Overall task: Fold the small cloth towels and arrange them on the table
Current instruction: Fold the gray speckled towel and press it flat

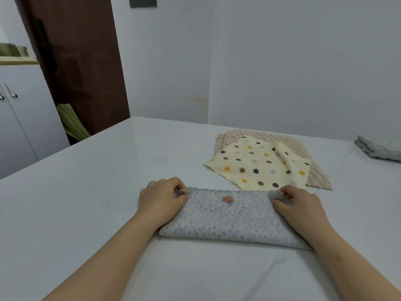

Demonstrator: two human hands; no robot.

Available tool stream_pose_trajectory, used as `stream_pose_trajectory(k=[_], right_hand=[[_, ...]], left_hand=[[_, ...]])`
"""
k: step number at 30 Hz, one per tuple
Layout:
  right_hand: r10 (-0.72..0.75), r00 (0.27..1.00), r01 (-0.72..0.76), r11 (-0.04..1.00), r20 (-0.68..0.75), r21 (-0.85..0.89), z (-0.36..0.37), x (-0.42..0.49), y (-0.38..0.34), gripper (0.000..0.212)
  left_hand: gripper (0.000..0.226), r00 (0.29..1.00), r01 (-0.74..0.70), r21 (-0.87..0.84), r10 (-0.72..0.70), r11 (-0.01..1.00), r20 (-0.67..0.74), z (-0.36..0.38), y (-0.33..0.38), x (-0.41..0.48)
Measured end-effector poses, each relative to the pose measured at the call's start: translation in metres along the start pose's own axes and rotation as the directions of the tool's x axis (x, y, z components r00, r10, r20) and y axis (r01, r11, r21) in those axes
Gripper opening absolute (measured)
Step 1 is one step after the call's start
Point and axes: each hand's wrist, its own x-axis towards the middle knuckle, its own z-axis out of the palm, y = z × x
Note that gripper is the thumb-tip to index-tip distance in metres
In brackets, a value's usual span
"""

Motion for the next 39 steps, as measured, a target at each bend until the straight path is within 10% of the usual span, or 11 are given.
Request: stream_pose_trajectory(k=[7, 11, 16, 27, 39], right_hand=[[-0.064, 0.981, 0.121, 0.938, -0.181, 0.325, -0.007, -0.009, -0.009, 0.026], [0.085, 0.996, -0.065, 0.589, 0.018, 0.806, -0.01, -0.012, -0.016, 0.029], [0.056, 0.936, -0.35, 0.229, 0.347, 0.908, -0.016, -0.01, -0.019, 0.035], [0.085, 0.971, -0.237, 0.225, 0.223, 0.945, -0.009, 0.007, -0.022, 0.03], [0.059, 0.994, -0.104, 0.228, 0.093, 0.968, -0.003, 0.009, -0.027, 0.026]], left_hand=[[0.017, 0.996, 0.008, -0.623, -0.063, 0.782, -0.067, -0.014, -0.001, -0.01], [0.018, 0.985, 0.07, -0.802, -0.169, 0.594, -0.039, -0.019, -0.001, -0.01], [0.012, 0.976, 0.145, -0.87, -0.211, 0.471, 0.048, -0.029, -0.005, -0.009], [0.018, 0.968, 0.185, -0.935, -0.221, 0.303, 0.12, -0.033, -0.008, -0.002], [0.014, 0.92, 0.393, -0.815, -0.193, 0.427, 0.342, -0.048, -0.025, 0.002]])
